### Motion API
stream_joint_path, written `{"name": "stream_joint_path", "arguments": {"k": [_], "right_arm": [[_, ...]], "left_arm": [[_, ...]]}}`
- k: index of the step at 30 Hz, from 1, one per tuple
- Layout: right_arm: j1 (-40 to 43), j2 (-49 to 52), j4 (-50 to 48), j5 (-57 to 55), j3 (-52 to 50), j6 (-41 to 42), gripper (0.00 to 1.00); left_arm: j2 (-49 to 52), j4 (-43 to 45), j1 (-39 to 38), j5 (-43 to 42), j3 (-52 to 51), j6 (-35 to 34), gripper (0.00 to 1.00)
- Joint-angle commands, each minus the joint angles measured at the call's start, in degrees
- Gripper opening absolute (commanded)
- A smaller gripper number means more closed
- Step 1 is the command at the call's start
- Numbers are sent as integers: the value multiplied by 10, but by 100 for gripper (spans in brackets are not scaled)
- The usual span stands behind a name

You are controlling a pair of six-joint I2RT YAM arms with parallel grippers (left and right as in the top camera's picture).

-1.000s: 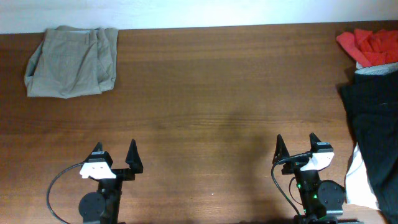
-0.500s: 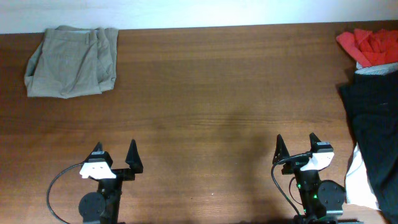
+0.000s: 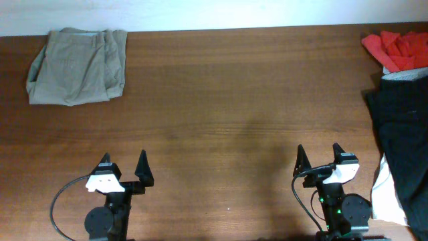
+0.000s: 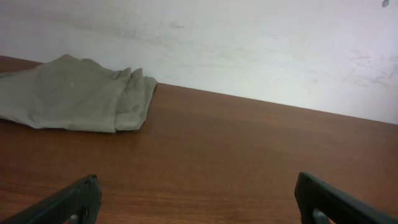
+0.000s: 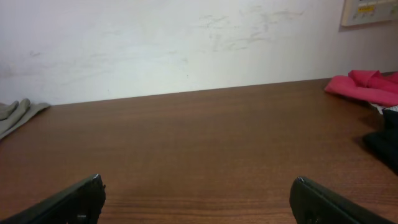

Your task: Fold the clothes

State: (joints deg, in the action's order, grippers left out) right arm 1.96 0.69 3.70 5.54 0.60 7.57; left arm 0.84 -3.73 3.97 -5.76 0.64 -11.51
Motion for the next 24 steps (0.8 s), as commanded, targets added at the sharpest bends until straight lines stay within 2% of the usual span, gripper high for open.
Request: {"name": "stream_joint_path", "arguments": {"k": [1, 17, 21, 24], "right_arm": [[3, -2, 3, -2, -3, 4, 99], [3, -2, 2, 5, -3, 5, 99], [3, -2, -8, 120, -3, 5, 99], [3, -2, -67, 233, -3, 5, 99]], "left_arm": [[-5, -4, -2, 2, -1, 9, 99], [-5, -4, -2, 2, -1, 9, 99], [-5, -4, -2, 2, -1, 9, 99], [-5, -4, -2, 2, -1, 9, 99]]}}
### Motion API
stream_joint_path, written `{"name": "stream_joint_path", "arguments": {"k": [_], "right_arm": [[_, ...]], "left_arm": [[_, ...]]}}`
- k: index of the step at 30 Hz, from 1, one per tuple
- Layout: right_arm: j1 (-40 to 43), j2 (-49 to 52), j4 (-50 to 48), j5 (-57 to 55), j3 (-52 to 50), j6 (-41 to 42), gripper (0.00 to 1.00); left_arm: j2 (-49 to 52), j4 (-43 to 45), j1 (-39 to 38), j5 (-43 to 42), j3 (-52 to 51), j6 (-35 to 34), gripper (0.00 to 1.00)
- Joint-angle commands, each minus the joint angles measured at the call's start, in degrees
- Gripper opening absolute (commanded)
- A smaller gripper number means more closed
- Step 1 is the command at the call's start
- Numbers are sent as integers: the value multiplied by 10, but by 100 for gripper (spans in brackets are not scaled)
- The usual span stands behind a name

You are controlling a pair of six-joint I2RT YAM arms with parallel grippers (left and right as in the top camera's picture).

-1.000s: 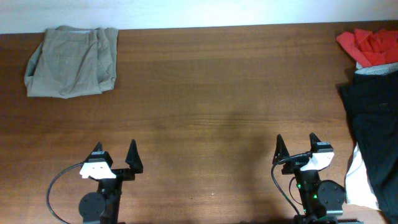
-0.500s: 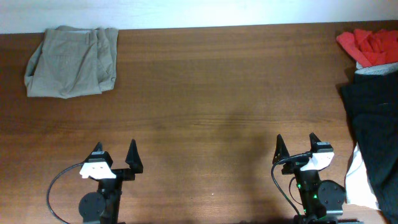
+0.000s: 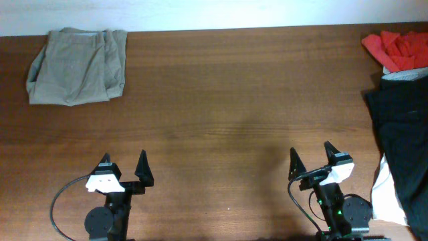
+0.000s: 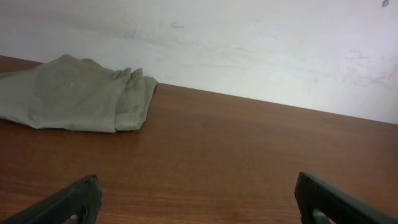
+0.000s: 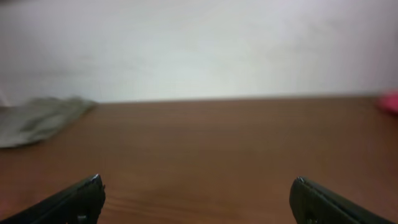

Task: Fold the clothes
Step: 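Move the right gripper to the clothes pile and grasp the black shorts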

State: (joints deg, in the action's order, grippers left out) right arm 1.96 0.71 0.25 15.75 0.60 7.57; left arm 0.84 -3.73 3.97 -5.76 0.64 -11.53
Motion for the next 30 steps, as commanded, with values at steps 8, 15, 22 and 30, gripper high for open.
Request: {"name": "stream_joint_path", "arguments": {"k": [8, 15, 22, 30], "right_arm": [[3, -2, -46, 266, -3, 4, 99], [3, -2, -16, 266, -3, 4, 99], [3, -2, -9, 266, -3, 4, 99], [3, -2, -9, 266, -3, 4, 99]], "left_arm": [[-5, -4, -2, 2, -1, 10, 99], [-5, -4, -2, 2, -1, 10, 99], [-5, -4, -2, 2, -1, 10, 99], [-5, -4, -2, 2, -1, 10, 99]]}}
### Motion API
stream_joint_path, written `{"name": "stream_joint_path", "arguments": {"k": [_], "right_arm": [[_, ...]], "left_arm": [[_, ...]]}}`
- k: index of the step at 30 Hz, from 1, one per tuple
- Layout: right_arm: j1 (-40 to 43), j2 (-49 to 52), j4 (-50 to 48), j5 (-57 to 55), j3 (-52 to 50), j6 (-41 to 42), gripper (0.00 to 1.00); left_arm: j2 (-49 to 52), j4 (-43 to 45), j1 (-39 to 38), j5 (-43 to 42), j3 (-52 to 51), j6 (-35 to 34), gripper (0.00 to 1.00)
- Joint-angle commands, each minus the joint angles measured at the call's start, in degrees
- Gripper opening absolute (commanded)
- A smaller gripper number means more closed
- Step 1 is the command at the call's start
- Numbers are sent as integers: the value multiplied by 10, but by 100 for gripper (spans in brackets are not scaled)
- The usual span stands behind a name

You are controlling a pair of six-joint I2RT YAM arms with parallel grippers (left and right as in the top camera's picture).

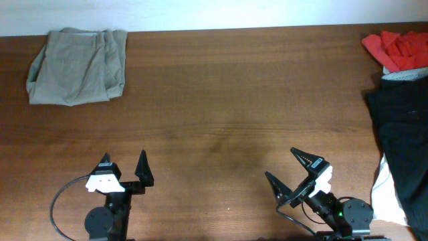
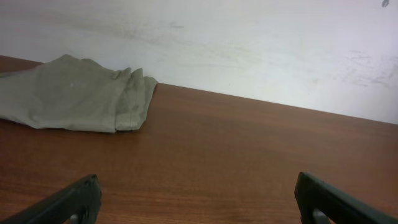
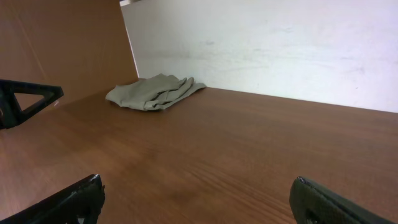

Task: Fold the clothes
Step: 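Move the right gripper to the clothes pile and grasp the black shorts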

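A folded khaki garment [image 1: 77,65] lies at the table's far left corner, also seen in the left wrist view [image 2: 74,101] and far off in the right wrist view [image 3: 155,91]. A black garment [image 1: 401,140] is spread along the right edge, with a red one [image 1: 398,50] beyond it. My left gripper [image 1: 124,167] stands open near the front edge, pointing away. My right gripper [image 1: 287,171] is open at the front right, turned toward the far left. Nothing is between either pair of fingers.
A white cloth edge [image 1: 381,194] shows under the black garment at the front right. A grey strip [image 1: 404,75] lies between the red and black garments. The brown wooden table [image 1: 227,100] meets a white wall at the back.
My right gripper has swung to the left, from facing the far wall to facing the khaki garment at the far left corner. The left gripper and the clothes have not moved.
Both grippers stood open at the front edge, facing the far wall. Then the right one had turned slightly left, its view blurred. Now it points diagonally at the far left corner. The left arm stayed still throughout.
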State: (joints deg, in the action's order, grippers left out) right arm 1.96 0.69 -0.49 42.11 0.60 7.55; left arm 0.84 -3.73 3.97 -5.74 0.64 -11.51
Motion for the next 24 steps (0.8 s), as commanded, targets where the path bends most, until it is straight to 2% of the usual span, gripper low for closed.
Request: {"name": "stream_joint_path", "arguments": {"k": [1, 22, 24], "right_arm": [[3, -2, -1, 3, -3, 4, 99], [3, -2, -1, 3, -3, 4, 99], [3, -2, -36, 25, -3, 5, 99]], "left_arm": [[-5, -4, -2, 2, -1, 9, 99], [-5, -4, -2, 2, -1, 9, 99], [-5, -4, -2, 2, -1, 9, 99]]}}
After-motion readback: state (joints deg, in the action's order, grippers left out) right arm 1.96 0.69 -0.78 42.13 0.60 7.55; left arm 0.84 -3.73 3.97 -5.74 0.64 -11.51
